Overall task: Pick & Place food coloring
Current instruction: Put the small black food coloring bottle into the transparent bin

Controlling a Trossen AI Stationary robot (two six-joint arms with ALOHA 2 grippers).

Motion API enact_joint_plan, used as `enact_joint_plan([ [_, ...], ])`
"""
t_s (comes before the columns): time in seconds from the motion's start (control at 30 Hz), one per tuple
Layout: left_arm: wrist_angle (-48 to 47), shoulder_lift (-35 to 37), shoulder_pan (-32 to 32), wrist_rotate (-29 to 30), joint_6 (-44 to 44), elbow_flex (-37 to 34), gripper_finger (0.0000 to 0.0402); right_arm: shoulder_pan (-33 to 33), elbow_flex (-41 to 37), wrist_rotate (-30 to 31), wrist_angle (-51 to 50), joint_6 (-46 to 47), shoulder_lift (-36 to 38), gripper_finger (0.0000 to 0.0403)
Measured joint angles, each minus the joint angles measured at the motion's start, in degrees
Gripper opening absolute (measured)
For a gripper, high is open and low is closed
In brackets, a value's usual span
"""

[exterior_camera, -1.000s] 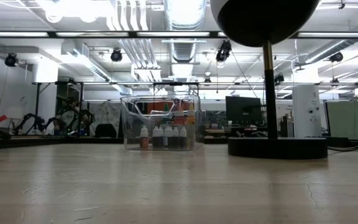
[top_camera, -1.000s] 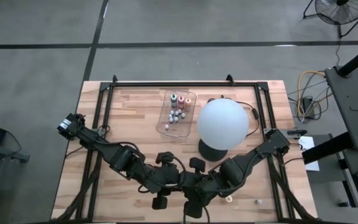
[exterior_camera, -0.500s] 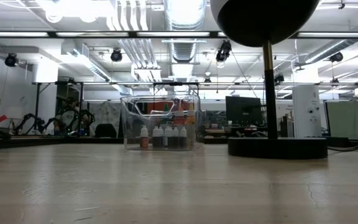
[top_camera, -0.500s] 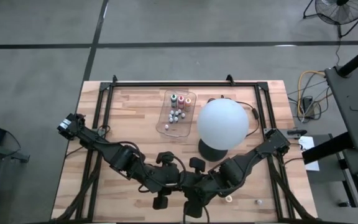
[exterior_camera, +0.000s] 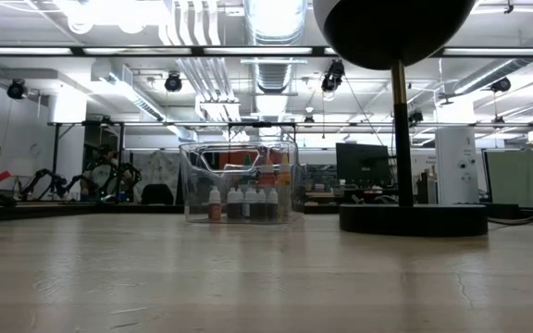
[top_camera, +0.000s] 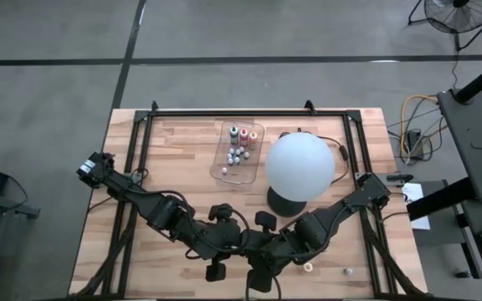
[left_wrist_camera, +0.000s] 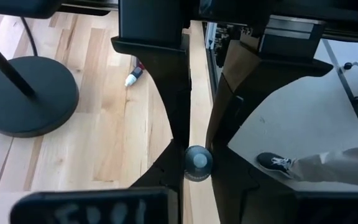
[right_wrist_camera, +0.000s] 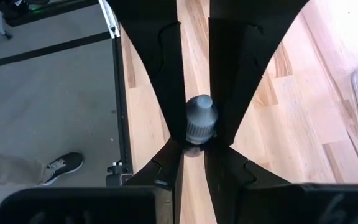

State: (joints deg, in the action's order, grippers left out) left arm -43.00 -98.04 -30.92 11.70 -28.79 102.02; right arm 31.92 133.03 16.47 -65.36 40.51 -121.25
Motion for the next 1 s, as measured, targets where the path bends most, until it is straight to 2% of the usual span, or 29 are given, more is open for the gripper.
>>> enact_joint_plan([
  [0.27, -0.5, 0.0, 0.0, 0.0, 0.0, 0.0, 0.0035, 0.0, 0.1, 0.0, 0.1, 0.0, 0.0, 0.0060],
  [0.53, -1.9, 0.0, 0.0, -0.1, 0.1, 0.0, 0.0032, 0.1, 0.4, -0.5, -1.4, 1.6, 0.0, 0.0122],
  [0.73, -4.2, 0.1, 0.1, -0.1, 0.4, -0.1, 0.0032, 0.0, 1.5, -0.2, -5.6, 7.1, 0.1, 0.0169],
  [1.0, -6.0, 2.0, 0.1, 1.8, 3.3, -0.2, 0.0031, 0.4, 1.6, 1.6, -6.3, 10.5, 0.5, 0.0189],
])
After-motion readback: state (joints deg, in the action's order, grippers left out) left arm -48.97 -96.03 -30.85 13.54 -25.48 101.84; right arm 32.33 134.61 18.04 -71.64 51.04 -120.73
